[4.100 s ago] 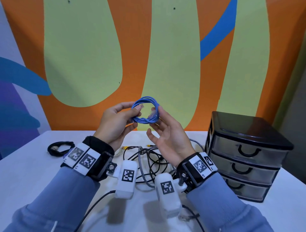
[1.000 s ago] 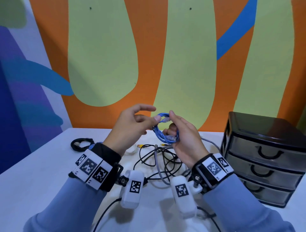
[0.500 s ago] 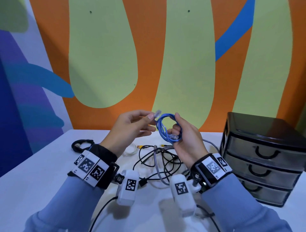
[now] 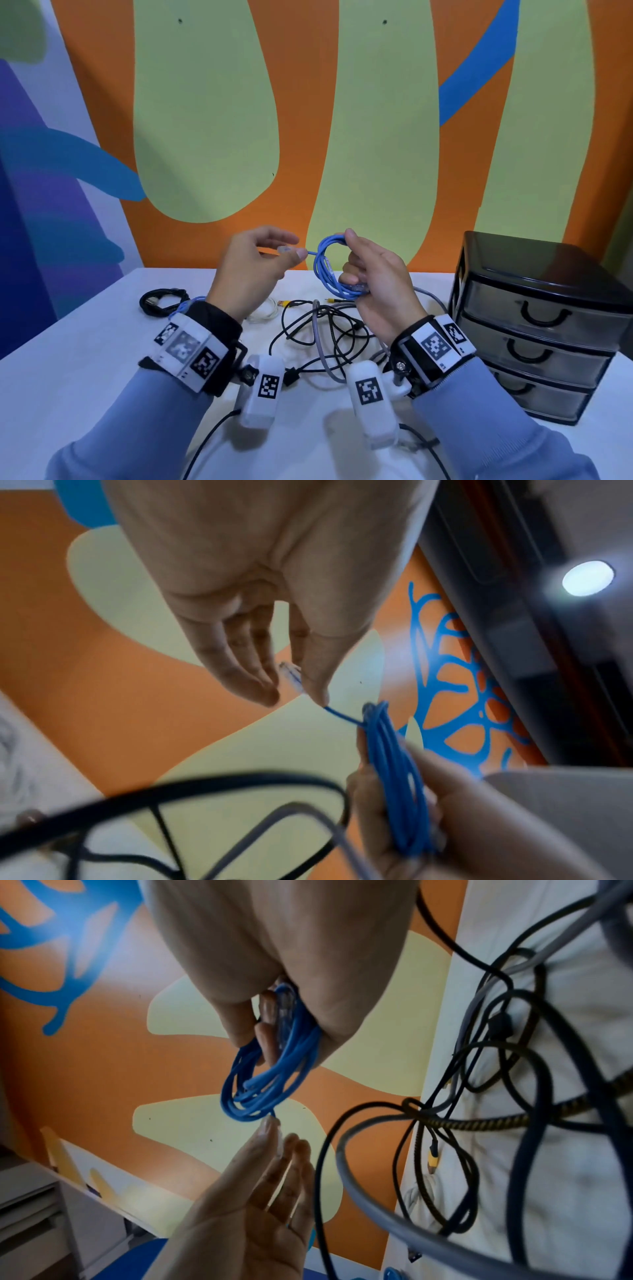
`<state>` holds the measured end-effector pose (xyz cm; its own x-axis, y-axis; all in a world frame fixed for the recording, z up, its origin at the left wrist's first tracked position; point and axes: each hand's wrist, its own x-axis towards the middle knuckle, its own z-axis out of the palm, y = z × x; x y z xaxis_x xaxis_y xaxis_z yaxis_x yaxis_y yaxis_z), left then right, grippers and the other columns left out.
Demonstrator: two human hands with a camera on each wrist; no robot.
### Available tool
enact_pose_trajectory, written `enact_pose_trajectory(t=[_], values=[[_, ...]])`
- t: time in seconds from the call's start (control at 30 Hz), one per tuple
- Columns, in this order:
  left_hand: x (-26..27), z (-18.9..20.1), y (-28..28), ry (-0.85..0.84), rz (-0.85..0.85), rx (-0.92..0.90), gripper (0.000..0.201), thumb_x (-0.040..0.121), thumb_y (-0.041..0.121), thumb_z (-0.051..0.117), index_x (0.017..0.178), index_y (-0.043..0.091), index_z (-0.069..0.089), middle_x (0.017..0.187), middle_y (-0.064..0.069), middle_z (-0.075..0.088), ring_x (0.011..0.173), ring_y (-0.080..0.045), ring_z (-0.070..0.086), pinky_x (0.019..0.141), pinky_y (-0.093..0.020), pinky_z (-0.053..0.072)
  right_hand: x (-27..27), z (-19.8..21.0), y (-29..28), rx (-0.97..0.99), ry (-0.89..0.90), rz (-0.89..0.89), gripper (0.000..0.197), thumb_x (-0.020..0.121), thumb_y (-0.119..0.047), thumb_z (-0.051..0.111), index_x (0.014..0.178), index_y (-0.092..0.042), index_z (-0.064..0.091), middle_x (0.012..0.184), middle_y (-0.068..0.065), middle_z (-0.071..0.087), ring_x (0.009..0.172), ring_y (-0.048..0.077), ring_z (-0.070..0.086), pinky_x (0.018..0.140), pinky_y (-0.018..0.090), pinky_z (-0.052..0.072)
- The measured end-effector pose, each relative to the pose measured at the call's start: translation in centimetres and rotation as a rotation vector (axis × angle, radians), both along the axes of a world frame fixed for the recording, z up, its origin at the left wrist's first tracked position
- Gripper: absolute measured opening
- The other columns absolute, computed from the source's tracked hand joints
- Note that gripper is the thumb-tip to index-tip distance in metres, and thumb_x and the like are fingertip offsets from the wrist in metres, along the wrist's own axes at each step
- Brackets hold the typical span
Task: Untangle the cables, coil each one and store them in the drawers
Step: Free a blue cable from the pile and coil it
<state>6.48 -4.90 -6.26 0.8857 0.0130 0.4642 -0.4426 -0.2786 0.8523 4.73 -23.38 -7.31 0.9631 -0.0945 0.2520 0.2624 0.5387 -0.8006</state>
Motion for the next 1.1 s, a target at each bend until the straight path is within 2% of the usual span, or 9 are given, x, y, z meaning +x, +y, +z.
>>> enact_pose_trajectory(t=[0.07,0.13,0.27,0.33,0.43,0.63,0.8,0.97,1.1], values=[[0.2,-0.4,-0.3,-0.071,0.160,0.188,0.028,0.083,0.040,0.088,0.105,0.034,0.073,0.097,0.006,0.064,0.078,-0.021,0.065,0.074,-0.039,0.055,0.0,-0.1,0.1,-0.013,0.000,-0.030,0.021,0.101,-0.020,0.067,0.106,0.000,0.071,0.058,-0.006,0.025,0.049,0.010,0.025,0.047,0.020,0.034],[0.3,-0.4,-0.6,-0.123,0.209,0.201,0.029,0.084,0.040,0.086,0.105,0.035,0.067,0.090,0.006,0.056,0.075,-0.022,0.059,0.072,-0.042,0.051,0.1,-0.2,0.1,-0.028,0.005,-0.084,0.021,0.101,-0.022,0.068,0.106,-0.001,0.072,0.057,-0.007,0.027,0.048,0.010,0.029,0.049,0.021,0.038],[-0.8,0.3,-1.3,-0.216,0.160,0.090,0.015,0.092,0.031,0.080,0.094,0.027,0.065,0.068,0.011,0.054,0.060,-0.009,0.049,0.064,-0.033,0.041,0.4,-0.4,-0.1,-0.069,0.005,-0.184,0.018,0.102,-0.026,0.068,0.100,-0.009,0.072,0.056,-0.004,0.035,0.050,0.012,0.037,0.054,0.021,0.041],[-1.8,0.5,-1.9,-0.229,0.072,0.123,0.025,0.091,0.043,0.080,0.083,0.024,0.066,0.060,0.013,0.053,0.055,-0.006,0.046,0.058,-0.031,0.038,0.4,-0.6,0.0,-0.096,-0.002,-0.204,0.020,0.103,-0.028,0.066,0.103,-0.009,0.072,0.057,-0.003,0.038,0.050,0.013,0.040,0.055,0.022,0.040],[-2.6,0.1,-2.8,-0.174,0.036,0.326,0.042,0.078,0.063,0.083,0.070,0.025,0.066,0.058,0.008,0.061,0.055,-0.011,0.053,0.055,-0.035,0.043,0.3,-0.9,0.5,-0.130,-0.013,-0.215,0.026,0.103,-0.029,0.065,0.109,-0.004,0.070,0.057,-0.003,0.041,0.052,0.014,0.040,0.058,0.025,0.040],[-2.9,0.1,-3.3,-0.162,0.091,0.432,0.021,0.078,0.033,0.078,0.064,0.024,0.066,0.055,0.009,0.062,0.054,-0.009,0.055,0.057,-0.031,0.048,0.5,-1.0,0.8,-0.095,-0.021,-0.292,0.024,0.103,-0.027,0.066,0.107,-0.004,0.068,0.057,-0.006,0.033,0.051,0.012,0.033,0.054,0.024,0.039],[-4.3,0.3,-4.2,-0.223,-0.087,0.314,0.011,0.080,0.016,0.075,0.082,0.023,0.067,0.076,0.007,0.072,0.070,-0.010,0.068,0.066,-0.030,0.053,1.1,-0.7,0.0,0.070,0.053,-0.380,0.019,0.105,-0.028,0.064,0.102,-0.010,0.065,0.055,-0.009,0.038,0.048,0.013,0.037,0.055,0.026,0.038],[-4.2,0.7,-4.5,-0.104,-0.277,-0.052,0.019,0.087,-0.005,0.072,0.099,0.009,0.070,0.088,-0.006,0.080,0.083,-0.012,0.073,0.074,-0.022,0.054,1.1,-0.5,-0.4,0.208,0.090,-0.372,0.018,0.107,-0.026,0.059,0.100,-0.009,0.061,0.054,-0.006,0.030,0.042,0.009,0.038,0.050,0.021,0.037],[-3.3,0.5,-4.0,0.013,-0.269,-0.224,0.018,0.104,0.007,0.064,0.119,0.010,0.073,0.097,-0.005,0.081,0.087,-0.009,0.072,0.074,-0.022,0.057,1.0,-0.2,-1.5,0.339,0.080,-0.303,0.020,0.107,-0.024,0.060,0.097,-0.007,0.063,0.061,-0.003,0.024,0.043,0.010,0.032,0.046,0.019,0.034]])
